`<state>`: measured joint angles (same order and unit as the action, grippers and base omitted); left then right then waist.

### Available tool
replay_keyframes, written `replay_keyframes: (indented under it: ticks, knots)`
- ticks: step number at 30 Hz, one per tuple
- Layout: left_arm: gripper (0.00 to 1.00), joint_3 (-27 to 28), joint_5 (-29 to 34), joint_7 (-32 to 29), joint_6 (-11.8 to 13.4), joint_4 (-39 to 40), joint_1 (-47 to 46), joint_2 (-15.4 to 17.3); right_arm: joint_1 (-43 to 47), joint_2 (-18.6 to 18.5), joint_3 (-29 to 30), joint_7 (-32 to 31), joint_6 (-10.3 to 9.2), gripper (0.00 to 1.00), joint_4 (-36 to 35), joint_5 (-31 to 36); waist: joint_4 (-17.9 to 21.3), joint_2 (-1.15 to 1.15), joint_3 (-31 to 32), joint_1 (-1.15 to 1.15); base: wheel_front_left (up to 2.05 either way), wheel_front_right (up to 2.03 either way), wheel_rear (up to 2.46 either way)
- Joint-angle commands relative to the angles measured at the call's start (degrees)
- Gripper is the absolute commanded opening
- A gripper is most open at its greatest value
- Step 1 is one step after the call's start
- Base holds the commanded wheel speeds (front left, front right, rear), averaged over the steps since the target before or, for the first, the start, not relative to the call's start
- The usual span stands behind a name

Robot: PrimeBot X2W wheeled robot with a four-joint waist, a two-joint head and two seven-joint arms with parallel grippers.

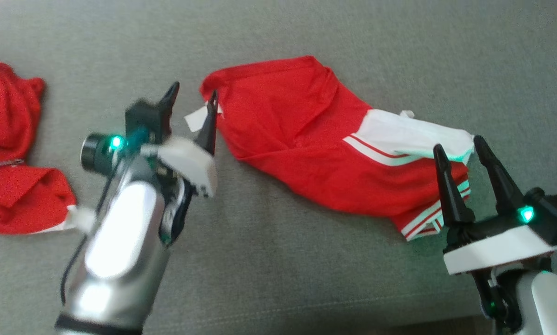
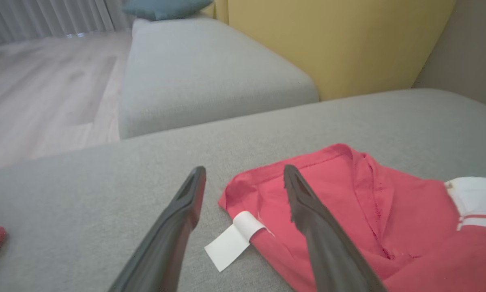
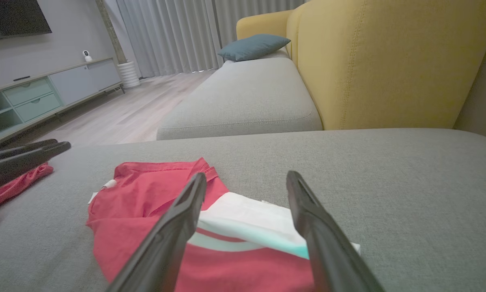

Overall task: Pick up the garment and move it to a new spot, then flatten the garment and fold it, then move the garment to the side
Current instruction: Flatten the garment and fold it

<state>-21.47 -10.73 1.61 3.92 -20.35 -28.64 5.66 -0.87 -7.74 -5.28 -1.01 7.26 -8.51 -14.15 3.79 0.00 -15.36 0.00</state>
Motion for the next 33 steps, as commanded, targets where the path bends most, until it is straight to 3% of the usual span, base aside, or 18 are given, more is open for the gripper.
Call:
replay_keyframes:
  ticks: [1,13,14,15,16,24,33]
  knots:
    - [1.0,2.0,-0.5,-0.6,-0.3,-0.1,-2.9,0.6,-1.5,-0.7,-1.3,0.3,0.23,1.0,-1.9,-0.5,1.5,0.0,-1.7,0.0,0.0,0.0,0.0]
    - [1.0,3.5,-3.9,-3.8,-3.6,-29.1,-19.3,-0.2,-4.3,-1.0,-2.8,0.8,0.23,1.0,0.4,-1.9,5.2,0.0,-5.6,0.0,0.0,0.0,0.0]
    - [0.84,3.6,-4.1,-3.8,-3.8,-30.9,-20.1,-0.2,-4.4,-1.1,-2.9,0.7,0.23,1.0,0.6,-2.0,5.5,0.0,-5.7,0.0,0.0,0.0,0.0]
    - [0.31,3.6,-4.3,-3.8,-4.1,-32.5,-20.8,-0.2,-4.6,-1.3,-2.9,0.7,0.23,1.0,0.8,-2.2,5.7,0.0,-5.8,0.0,0.0,0.0,0.0]
    - [0.0,3.7,-4.6,-3.8,-4.6,-33.9,-21.4,-0.2,-4.8,-1.4,-2.7,0.5,0.23,1.0,1.1,-2.4,5.8,0.0,-5.9,0.0,0.0,0.0,0.0]
    - [0.0,2.7,-4.9,0.3,-6.2,-40.2,-23.4,-0.5,-6.2,-5.2,0.7,-5.3,0.23,1.0,3.2,-7.0,6.0,0.0,-5.8,0.0,0.0,0.0,0.0]
    - [0.0,0.6,-4.7,4.1,-6.7,-43.0,-24.6,-1.8,-11.6,-11.2,-1.8,-17.6,0.23,1.0,4.2,-16.4,3.6,0.0,-6.9,0.0,0.0,0.0,0.0]
